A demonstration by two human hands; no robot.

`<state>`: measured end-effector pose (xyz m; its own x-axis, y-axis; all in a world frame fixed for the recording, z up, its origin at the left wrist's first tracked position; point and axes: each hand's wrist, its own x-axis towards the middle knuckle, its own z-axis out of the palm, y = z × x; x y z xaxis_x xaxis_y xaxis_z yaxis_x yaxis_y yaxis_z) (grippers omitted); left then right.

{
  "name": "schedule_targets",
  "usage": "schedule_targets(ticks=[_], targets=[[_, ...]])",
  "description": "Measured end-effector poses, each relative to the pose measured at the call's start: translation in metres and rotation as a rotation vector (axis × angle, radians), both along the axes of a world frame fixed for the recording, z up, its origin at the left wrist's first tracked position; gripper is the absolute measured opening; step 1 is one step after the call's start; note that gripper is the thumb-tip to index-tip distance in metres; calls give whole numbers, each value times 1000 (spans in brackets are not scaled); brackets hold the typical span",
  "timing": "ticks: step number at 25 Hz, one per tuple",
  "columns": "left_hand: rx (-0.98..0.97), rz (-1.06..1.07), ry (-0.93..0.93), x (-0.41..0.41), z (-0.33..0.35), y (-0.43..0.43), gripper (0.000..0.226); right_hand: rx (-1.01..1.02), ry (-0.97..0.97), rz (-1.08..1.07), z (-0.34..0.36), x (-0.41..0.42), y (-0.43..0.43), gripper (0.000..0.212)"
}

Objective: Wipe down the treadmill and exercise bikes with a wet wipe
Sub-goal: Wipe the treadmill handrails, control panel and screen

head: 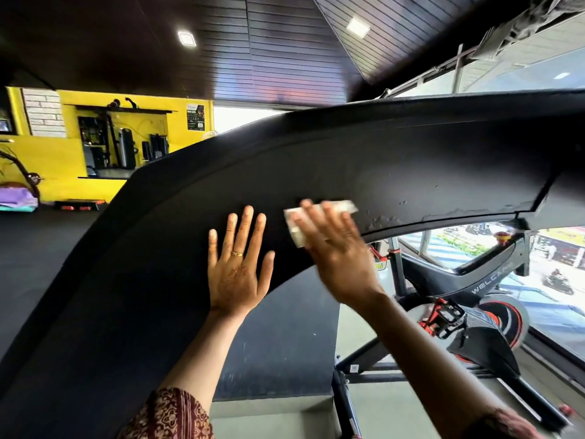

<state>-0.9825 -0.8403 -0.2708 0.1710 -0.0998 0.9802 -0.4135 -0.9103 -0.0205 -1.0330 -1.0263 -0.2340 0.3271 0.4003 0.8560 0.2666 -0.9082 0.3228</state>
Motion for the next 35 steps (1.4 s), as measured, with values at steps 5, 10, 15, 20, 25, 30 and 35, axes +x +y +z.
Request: schedule_targets(ticks=[5,10,15,20,25,30,35], targets=[[7,12,35,1,-8,2,55,569,-60,-50,44,4,2,57],[33,-1,117,-6,-6,4,55,22,54,42,-25,-5,10,48],[48,-30,199,-12,-3,4,55,770,94,-54,3,-13,-3,52],[61,-52,184,-11,0,6,55,220,105,-15,-2,-3,30,54],[21,-56,165,-10,-3,4,55,459,81,-3,12,-1,25,51],[22,-54,159,-9,-7,5,56,345,51,-8,1,4,27,50],[34,-44,157,-8,-6,6,56,349,81,53,-7,2,33,59]])
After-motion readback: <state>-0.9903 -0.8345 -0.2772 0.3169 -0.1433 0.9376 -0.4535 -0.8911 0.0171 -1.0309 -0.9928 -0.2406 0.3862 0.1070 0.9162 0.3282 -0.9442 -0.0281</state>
